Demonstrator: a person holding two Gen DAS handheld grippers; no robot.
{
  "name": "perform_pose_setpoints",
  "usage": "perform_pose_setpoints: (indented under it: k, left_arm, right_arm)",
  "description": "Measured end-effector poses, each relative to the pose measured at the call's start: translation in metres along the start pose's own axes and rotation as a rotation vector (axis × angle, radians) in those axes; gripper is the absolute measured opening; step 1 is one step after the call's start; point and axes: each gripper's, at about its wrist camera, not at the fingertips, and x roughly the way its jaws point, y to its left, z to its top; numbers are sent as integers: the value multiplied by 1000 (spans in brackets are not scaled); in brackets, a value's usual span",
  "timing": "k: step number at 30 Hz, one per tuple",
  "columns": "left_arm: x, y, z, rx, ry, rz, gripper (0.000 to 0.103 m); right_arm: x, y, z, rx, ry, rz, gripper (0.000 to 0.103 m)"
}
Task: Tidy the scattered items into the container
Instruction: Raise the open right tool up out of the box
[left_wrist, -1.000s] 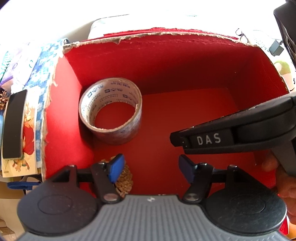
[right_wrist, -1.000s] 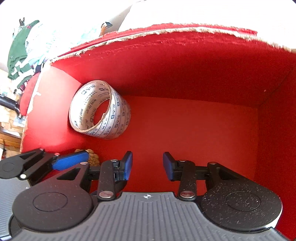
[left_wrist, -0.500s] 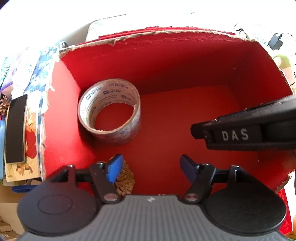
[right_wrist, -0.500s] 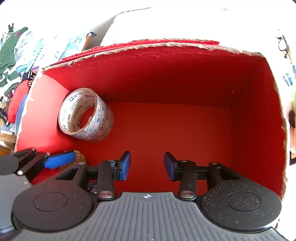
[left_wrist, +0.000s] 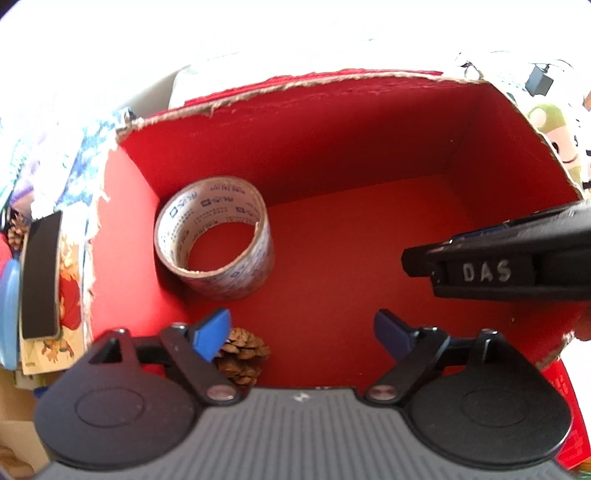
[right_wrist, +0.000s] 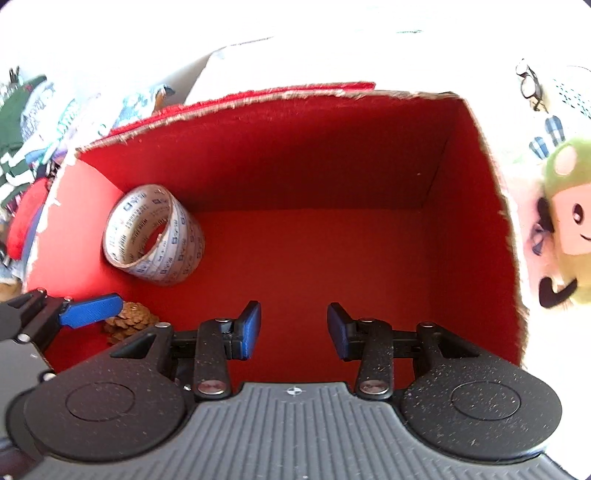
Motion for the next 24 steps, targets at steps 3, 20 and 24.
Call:
perform_pose_setpoints:
  k: [3,20,24]
  left_arm:
    - [-2,1,-2,-19,-9,-2,87]
    - [-16,8,19,-8,5,-46,90]
    - [-33,9,16,-38,-34,-21,90]
  right_arm:
    - [-9,-7,-5,21,-16,5,43]
    - [-37,-29,-16,80,-72,99,43]
    - [-48,-32,-15,64,-101,127,43]
